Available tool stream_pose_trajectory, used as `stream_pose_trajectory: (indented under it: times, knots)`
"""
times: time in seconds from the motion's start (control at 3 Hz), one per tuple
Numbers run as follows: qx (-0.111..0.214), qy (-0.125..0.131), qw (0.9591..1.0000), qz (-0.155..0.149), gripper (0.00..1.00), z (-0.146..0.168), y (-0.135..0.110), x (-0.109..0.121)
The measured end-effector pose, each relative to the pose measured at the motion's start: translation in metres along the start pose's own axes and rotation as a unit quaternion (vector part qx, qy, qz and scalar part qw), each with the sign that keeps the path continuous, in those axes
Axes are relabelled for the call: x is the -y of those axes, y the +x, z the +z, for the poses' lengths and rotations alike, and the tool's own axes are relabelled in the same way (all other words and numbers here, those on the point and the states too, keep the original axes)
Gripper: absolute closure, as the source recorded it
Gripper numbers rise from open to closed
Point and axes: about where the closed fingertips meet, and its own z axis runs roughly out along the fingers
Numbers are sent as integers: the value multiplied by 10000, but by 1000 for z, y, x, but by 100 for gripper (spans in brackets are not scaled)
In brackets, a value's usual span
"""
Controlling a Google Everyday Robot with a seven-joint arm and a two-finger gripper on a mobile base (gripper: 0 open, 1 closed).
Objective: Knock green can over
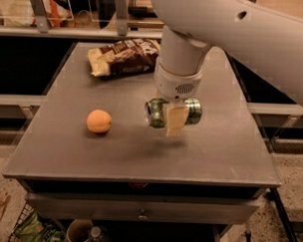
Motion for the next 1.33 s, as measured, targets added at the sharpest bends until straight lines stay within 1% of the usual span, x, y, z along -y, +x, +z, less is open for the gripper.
stream_pose_trajectory:
  times: [0.33,0.67,1.0,1.33]
  knots:
    - [-215,234,9992,-228,100,4,-3,-7]
    - [-268,282,9983,-428,100,14,-9,-17]
    - [-246,125,9985,-470,100,24,-10,-27]
    - [-337,-91,9991,-255,82,35,-8,-32]
